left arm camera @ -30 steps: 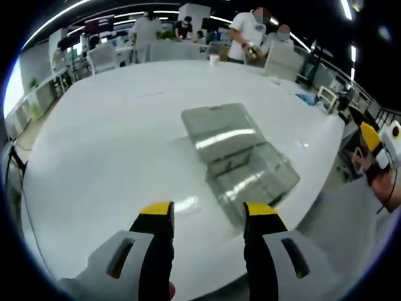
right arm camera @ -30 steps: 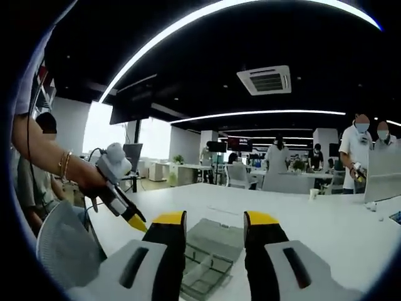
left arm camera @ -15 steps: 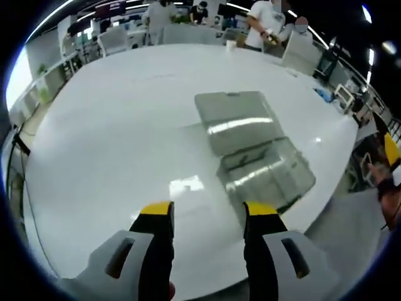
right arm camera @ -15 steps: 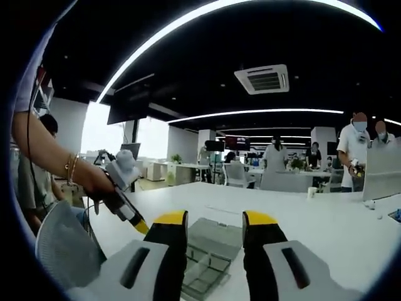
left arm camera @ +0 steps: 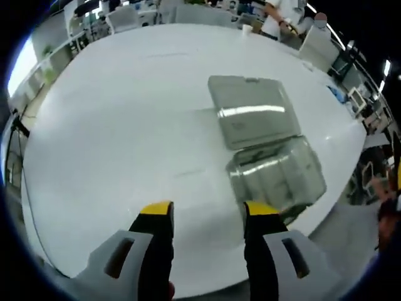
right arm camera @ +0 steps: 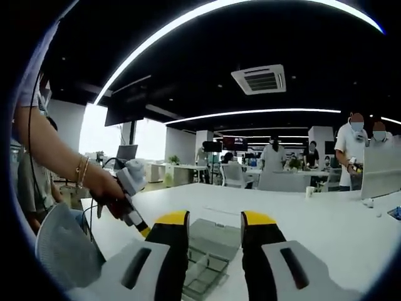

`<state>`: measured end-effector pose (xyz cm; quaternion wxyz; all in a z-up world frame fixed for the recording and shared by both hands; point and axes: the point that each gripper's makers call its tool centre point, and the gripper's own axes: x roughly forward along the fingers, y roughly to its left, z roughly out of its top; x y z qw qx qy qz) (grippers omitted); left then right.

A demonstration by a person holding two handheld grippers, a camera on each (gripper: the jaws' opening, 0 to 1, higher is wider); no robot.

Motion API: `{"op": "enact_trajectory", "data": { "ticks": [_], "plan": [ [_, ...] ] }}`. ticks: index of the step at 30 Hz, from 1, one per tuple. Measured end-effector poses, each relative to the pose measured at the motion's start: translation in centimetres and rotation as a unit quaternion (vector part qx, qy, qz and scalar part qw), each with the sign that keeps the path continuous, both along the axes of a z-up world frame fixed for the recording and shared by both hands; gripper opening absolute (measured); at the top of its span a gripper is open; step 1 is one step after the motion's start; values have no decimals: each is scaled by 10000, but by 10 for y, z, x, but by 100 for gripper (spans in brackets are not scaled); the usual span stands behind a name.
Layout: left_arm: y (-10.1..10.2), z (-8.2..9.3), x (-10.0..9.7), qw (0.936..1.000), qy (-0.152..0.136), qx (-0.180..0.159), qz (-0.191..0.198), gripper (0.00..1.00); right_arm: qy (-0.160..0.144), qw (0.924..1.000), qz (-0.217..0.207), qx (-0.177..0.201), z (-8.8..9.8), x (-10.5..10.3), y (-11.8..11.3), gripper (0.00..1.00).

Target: Insert the divider into the dual guide fixture by aligning both edges with the guide slots and pushing it downward to the bottom, including one-sided entry, uneven engagement, binding, and posture correction.

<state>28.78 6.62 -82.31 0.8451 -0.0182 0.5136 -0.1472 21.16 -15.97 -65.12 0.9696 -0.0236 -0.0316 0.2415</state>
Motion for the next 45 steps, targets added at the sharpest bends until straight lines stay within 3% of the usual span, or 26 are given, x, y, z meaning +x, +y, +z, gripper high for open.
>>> {"op": "enact_trajectory", "data": {
  "ticks": [16, 28, 45],
  "plan": [
    [7, -23, 2, 9965, 704, 78, 444, 43, -26, 10000, -20, 68, 2, 0, -2, 27],
    [1, -36, 1, 9882, 1411, 156, 567, 50, -48, 9997, -83, 206, 5, 0, -7, 25],
    [0, -45, -10, 9818, 1701, 615, 580, 48, -49, 9997, -104, 223, 5, 0, -7, 23]
  ]
}}
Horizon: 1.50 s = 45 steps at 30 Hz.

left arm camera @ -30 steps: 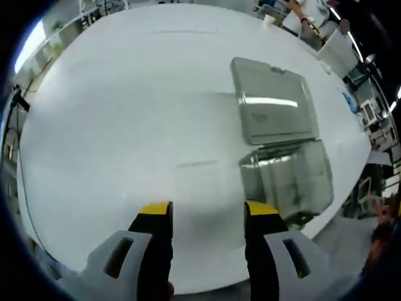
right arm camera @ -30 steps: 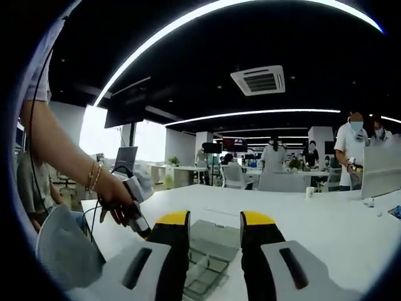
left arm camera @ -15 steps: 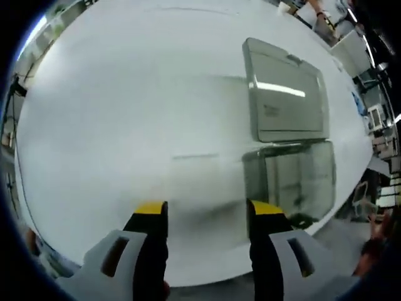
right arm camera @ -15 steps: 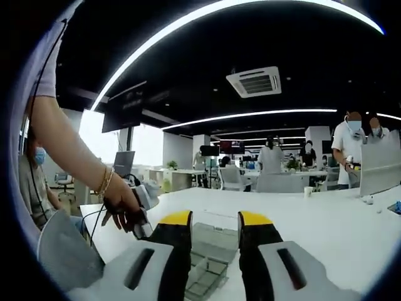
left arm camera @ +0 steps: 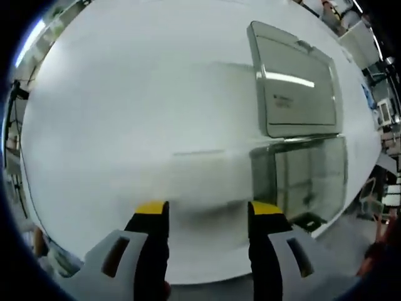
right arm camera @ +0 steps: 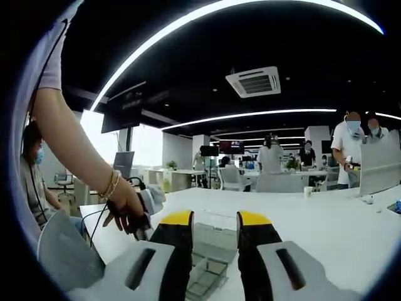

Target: Insert the divider into the dual guide fixture by aligning both edges with the guide slots and pushing it downward to the bottom, including one-sided entry, uneven engagement, binding, and posture correction.

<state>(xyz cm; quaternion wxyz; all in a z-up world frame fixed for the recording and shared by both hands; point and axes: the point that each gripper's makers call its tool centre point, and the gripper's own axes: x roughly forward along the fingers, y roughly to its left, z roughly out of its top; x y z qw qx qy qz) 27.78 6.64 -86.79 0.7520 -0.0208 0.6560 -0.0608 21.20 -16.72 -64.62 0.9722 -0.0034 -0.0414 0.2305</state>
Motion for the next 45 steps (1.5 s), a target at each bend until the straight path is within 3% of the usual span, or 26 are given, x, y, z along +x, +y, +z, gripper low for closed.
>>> {"op": "enact_trajectory", "data": {
  "ticks": [22, 45],
  "plan": [
    [4, -5, 1, 9975, 157, 689, 72, 44, 14, 10000, -53, -2, -1, 1, -2, 21],
    [10, -6, 4, 9971, 195, 693, 229, 41, 22, 10000, -66, -18, -1, 1, -3, 19]
  ]
}}
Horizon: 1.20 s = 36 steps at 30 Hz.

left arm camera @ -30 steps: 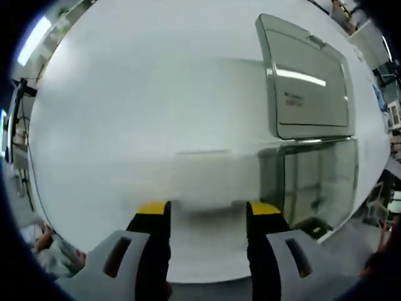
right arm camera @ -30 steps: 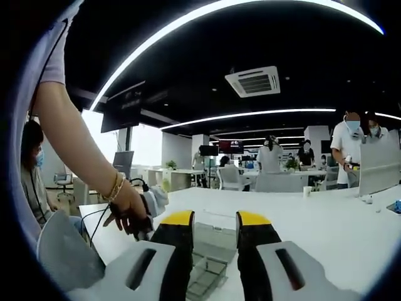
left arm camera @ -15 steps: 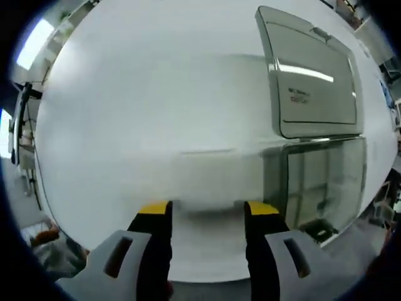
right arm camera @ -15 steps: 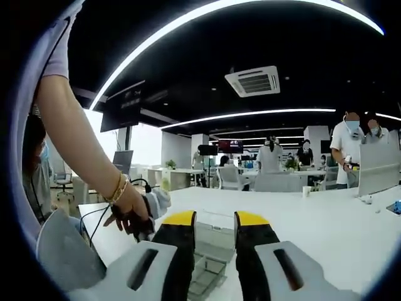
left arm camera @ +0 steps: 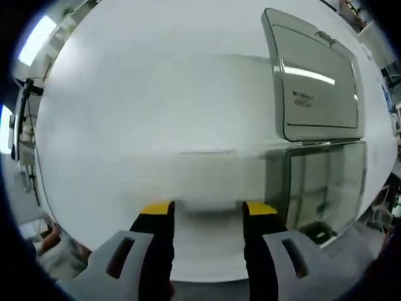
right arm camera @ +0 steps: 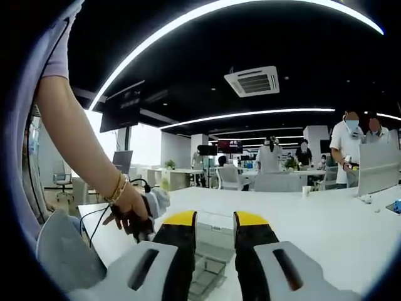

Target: Insert the divider into the dual guide fixture by aligning both edges with the guide slots and pushing it downward to the bottom, including one-sided entry, uneven engagement, binding, and posture correction.

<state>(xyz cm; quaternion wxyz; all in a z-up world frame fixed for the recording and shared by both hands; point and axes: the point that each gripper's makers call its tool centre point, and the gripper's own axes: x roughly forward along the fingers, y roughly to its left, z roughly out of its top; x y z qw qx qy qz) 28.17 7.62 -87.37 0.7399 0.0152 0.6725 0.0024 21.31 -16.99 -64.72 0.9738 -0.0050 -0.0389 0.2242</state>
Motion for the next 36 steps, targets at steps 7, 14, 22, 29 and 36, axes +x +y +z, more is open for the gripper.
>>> {"op": "enact_trajectory", "data": {
  "ticks": [7, 14, 22, 29, 36],
  "plan": [
    [1, 0, 1, 10000, 10, 7, -57, 34, 13, 10000, -4, -14, -1, 0, 0, 18],
    [0, 1, -1, 10000, -11, 11, -73, 31, 20, 10000, -7, -27, -1, 0, 0, 18],
    [0, 1, -1, 10000, -34, 12, -68, 31, 1, 10000, -28, 1, 0, 0, -1, 17],
    [-1, 2, -3, 9998, -112, -1, -162, 31, 5, 10000, -21, 0, 0, 0, 0, 17],
    [-1, 3, -4, 9997, -154, -8, -198, 31, 18, 10000, -27, -16, -1, 0, 0, 17]
  ]
}}
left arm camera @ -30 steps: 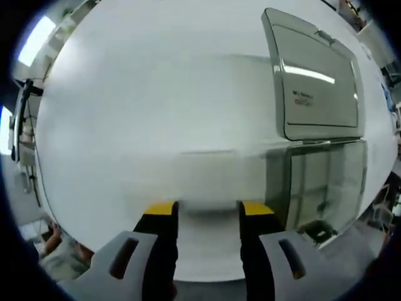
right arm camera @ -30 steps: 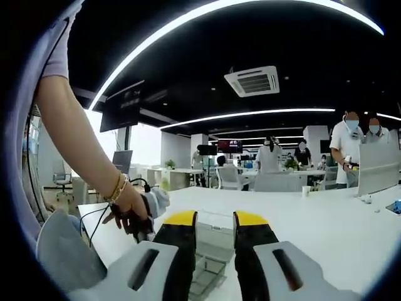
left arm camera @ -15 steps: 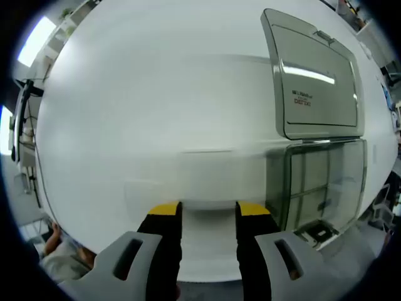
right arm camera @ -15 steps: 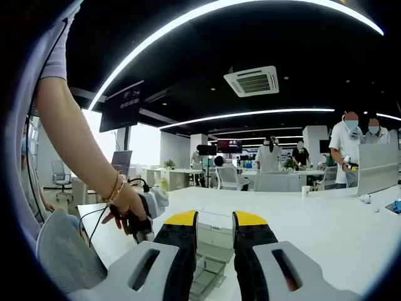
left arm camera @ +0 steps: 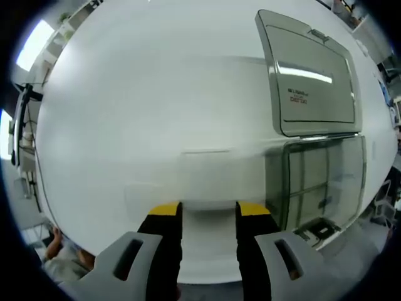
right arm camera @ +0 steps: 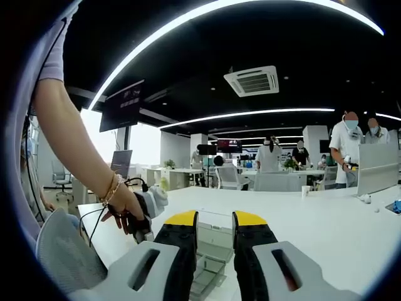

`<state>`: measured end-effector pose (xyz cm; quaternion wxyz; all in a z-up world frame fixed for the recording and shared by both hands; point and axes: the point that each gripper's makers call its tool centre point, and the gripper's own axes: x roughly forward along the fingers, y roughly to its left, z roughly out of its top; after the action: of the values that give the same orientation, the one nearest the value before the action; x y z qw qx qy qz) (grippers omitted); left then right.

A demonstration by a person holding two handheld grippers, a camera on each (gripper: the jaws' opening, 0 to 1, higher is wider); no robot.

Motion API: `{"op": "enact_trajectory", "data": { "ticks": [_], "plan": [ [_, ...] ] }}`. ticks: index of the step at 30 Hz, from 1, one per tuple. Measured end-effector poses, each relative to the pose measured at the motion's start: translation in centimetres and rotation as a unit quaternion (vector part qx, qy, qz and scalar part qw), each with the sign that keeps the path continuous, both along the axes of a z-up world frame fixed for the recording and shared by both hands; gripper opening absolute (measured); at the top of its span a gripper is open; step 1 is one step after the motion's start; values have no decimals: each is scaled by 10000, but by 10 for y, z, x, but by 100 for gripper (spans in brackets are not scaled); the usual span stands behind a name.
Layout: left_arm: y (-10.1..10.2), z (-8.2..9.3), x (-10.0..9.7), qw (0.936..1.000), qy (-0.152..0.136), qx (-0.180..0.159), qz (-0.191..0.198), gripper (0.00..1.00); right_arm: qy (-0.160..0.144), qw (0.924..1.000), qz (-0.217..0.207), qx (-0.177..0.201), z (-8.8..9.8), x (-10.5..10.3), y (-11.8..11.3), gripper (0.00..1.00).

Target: Insert the divider into the dual guide fixture by aligning both edges with the guide slots and pushing it downward to the bottom, including one-sided entry, uneven engagement, binding, and posture correction.

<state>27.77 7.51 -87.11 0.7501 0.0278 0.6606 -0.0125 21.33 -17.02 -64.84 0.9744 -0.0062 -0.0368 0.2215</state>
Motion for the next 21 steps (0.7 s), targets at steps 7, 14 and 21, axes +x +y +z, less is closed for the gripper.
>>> {"op": "enact_trajectory", "data": {
  "ticks": [7, 14, 21],
  "plan": [
    [1, 0, 1, 10000, -8, -51, 23, 31, 22, 10000, 10, -21, -1, 0, 1, 17],
    [2, 0, 3, 9999, -25, -116, 36, 31, 38, 10000, 20, -41, -2, 1, 1, 17],
    [2, 2, 5, 9997, -64, -215, 83, 30, 44, 10000, 21, -51, -2, 1, 1, 17]
  ]
}}
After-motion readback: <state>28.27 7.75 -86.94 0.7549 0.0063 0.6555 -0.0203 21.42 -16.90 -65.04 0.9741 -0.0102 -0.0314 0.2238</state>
